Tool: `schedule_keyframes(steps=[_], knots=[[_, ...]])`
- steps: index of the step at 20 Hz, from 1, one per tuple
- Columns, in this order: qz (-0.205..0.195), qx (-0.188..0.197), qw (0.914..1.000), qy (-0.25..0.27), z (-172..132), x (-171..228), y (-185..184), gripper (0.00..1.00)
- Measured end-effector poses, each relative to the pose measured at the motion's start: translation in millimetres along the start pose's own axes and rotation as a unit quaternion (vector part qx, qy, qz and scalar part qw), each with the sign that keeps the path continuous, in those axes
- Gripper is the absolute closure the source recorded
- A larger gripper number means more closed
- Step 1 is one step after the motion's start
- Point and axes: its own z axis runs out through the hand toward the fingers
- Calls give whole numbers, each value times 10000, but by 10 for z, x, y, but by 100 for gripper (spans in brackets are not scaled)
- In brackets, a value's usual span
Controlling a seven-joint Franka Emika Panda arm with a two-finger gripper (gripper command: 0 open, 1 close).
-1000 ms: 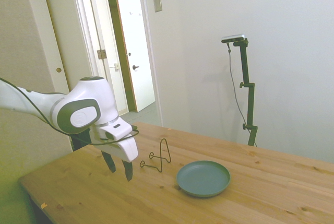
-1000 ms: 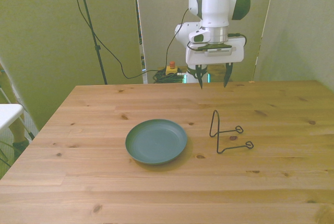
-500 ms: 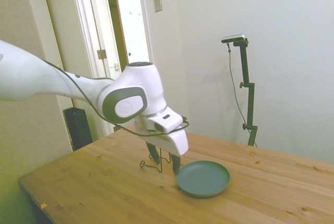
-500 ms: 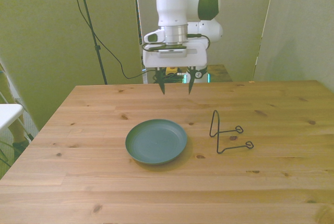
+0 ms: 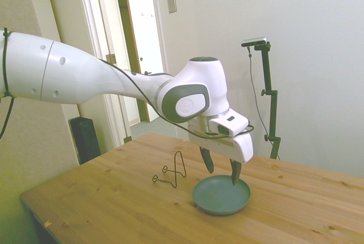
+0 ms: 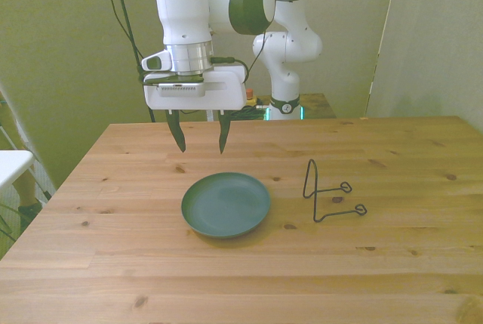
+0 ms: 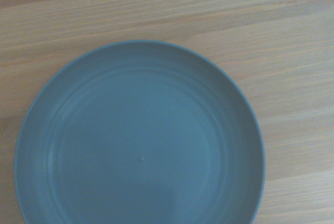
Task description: Load the plate
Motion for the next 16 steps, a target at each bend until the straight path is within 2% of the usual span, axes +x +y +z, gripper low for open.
schedule_keyframes(steps=[3, 8, 16], knots=[[71, 31, 9999, -150, 49, 101, 107, 0], [123, 77, 9989, -445, 265, 528, 353, 0], [-144, 93, 9958, -895, 591, 920, 129, 0]])
